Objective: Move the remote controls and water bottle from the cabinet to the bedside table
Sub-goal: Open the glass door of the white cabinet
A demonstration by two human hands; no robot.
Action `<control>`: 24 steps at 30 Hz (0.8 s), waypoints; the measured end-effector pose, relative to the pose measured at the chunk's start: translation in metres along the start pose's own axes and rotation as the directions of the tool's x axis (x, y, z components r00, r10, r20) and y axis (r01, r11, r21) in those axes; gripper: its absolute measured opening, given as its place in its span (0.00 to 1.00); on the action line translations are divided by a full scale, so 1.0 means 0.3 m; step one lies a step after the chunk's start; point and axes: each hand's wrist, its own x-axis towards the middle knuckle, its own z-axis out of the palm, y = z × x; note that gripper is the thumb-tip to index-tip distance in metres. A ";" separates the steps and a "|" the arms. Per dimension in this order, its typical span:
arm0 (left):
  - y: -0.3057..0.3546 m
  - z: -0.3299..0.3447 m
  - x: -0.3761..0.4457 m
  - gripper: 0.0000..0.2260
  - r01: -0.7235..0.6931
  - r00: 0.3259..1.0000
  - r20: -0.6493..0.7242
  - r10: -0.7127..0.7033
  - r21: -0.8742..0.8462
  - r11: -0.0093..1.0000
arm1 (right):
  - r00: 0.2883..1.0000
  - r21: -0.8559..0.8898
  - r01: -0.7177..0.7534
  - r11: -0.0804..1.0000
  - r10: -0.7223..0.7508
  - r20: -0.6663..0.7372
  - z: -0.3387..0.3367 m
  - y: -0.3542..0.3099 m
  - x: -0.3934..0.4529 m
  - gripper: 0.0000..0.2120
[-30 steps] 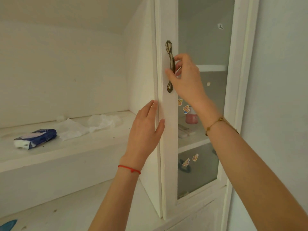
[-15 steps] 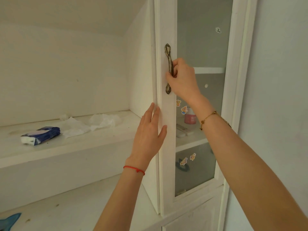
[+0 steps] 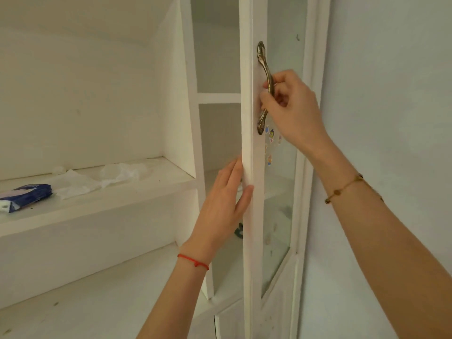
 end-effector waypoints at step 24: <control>0.279 0.257 0.055 0.30 -0.281 0.932 0.103 0.347 -0.401 0.872 | 0.998 -0.464 0.039 0.885 -0.057 -0.023 -0.414 0.055 -0.191 0.38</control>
